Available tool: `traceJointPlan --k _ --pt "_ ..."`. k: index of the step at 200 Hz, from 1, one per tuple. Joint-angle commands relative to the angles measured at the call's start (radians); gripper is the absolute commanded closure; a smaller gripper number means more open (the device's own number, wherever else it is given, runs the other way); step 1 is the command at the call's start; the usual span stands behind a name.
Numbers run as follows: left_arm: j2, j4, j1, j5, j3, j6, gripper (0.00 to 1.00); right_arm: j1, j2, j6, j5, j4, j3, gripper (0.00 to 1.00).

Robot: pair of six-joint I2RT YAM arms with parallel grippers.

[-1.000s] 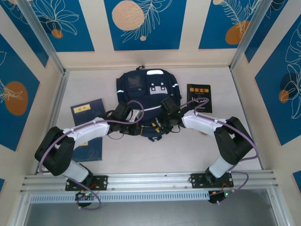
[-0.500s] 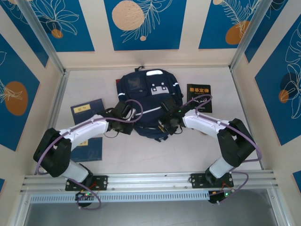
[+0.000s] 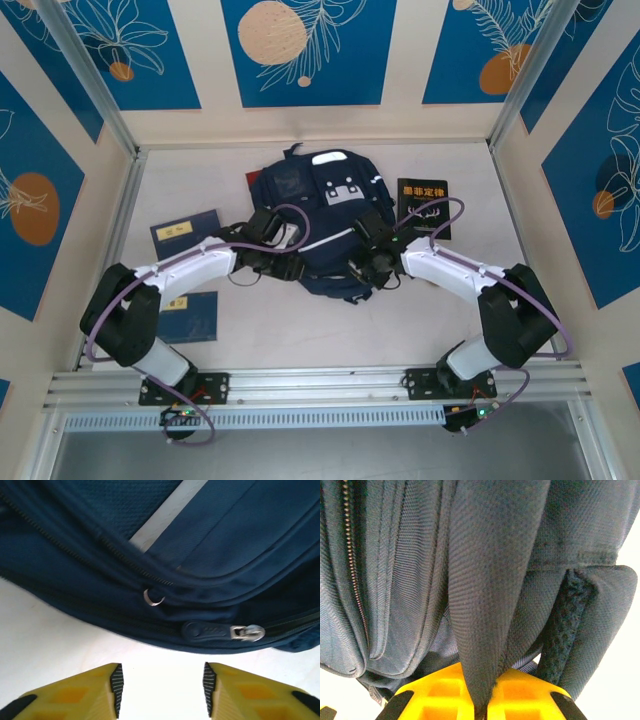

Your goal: Pack books, pencil case, and school supplies into a backpack

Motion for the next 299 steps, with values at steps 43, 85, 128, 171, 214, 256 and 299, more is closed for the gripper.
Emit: traceJointPlan --k 43,85,128,171,214,256,299 --pt "0.054 0.212 0.034 0.203 -0.039 -0.307 0.42 -0.013 -0.011 -0.035 -0.057 0.045 -0.048 0.89" --pt "0.127 0.213 0.047 0.277 -0.038 -0.319 0.48 -0.004 -0.025 -0.064 -0.024 0.017 -0.034 0.85" --pt "0.173 0.192 0.058 0.317 -0.03 -0.359 0.47 -0.002 -0.022 -0.085 -0.037 0.027 -0.027 0.85" --pt "0.197 0.316 0.078 0.449 -0.068 -0.424 0.53 0.001 0.002 -0.079 -0.063 0.042 -0.046 0.85" --pt "0.178 0.39 0.092 0.527 -0.093 -0.465 0.63 0.005 0.005 -0.073 -0.06 0.05 -0.055 0.86" --pt "0.161 0.441 0.098 0.556 -0.111 -0.48 0.74 0.007 0.012 -0.07 -0.059 0.049 -0.051 0.86" --pt "0.145 0.491 0.098 0.581 -0.126 -0.512 0.76 0.012 0.011 -0.068 -0.054 0.048 -0.051 0.86"
